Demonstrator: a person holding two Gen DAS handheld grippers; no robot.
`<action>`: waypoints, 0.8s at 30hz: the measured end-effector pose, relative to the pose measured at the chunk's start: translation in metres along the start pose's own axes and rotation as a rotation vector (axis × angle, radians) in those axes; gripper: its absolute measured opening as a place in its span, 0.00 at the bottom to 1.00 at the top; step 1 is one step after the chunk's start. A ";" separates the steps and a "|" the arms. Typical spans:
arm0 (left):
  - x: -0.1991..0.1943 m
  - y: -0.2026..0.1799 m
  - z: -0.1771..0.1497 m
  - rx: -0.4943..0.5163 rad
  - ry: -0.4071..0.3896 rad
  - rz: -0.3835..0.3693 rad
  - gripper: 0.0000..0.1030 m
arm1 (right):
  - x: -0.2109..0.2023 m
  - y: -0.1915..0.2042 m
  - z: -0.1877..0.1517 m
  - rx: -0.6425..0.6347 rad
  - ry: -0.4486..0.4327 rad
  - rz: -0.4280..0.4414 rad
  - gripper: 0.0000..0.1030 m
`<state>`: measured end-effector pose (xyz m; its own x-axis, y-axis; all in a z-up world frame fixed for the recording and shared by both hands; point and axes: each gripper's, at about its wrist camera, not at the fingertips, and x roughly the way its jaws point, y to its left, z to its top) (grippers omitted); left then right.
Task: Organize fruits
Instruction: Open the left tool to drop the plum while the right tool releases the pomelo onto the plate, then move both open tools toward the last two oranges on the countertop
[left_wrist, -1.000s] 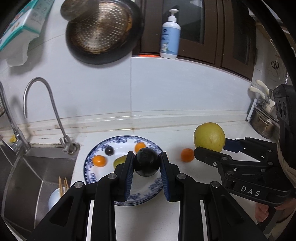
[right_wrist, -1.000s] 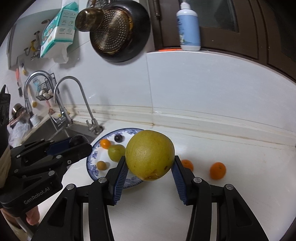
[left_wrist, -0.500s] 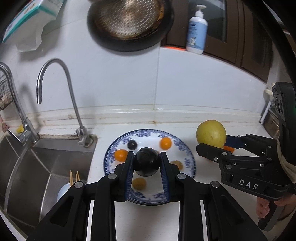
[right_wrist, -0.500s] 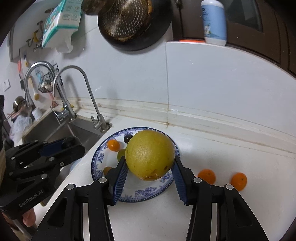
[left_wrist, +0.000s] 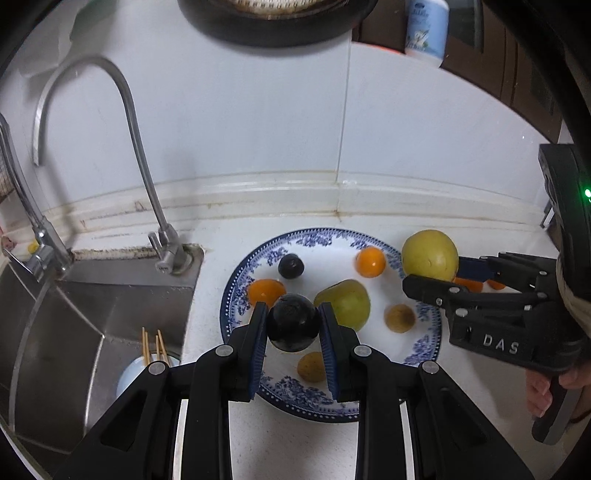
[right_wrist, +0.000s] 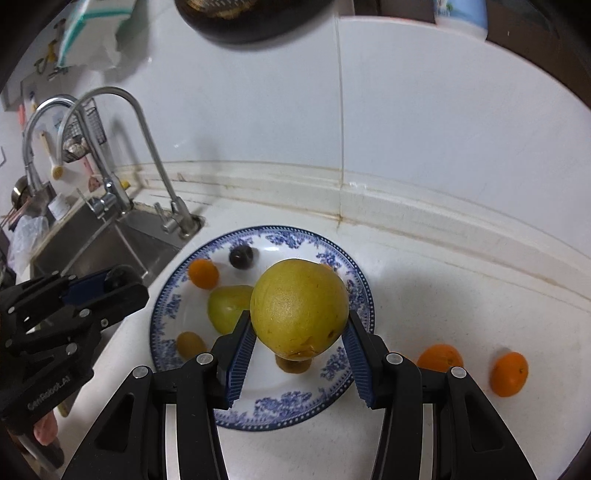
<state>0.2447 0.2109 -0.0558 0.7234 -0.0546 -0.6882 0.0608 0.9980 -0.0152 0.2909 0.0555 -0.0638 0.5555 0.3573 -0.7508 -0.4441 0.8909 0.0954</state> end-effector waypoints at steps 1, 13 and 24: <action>0.005 0.001 -0.001 -0.003 0.012 0.000 0.26 | 0.005 -0.002 0.001 0.005 0.012 0.000 0.47; 0.036 0.010 -0.002 -0.010 0.094 -0.008 0.26 | 0.041 -0.010 0.003 0.013 0.079 -0.005 0.47; 0.032 0.005 -0.001 -0.002 0.096 -0.012 0.35 | 0.035 -0.012 0.003 0.021 0.050 -0.001 0.52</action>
<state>0.2679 0.2144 -0.0784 0.6536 -0.0635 -0.7542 0.0679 0.9974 -0.0251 0.3180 0.0578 -0.0894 0.5197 0.3425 -0.7827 -0.4285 0.8971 0.1080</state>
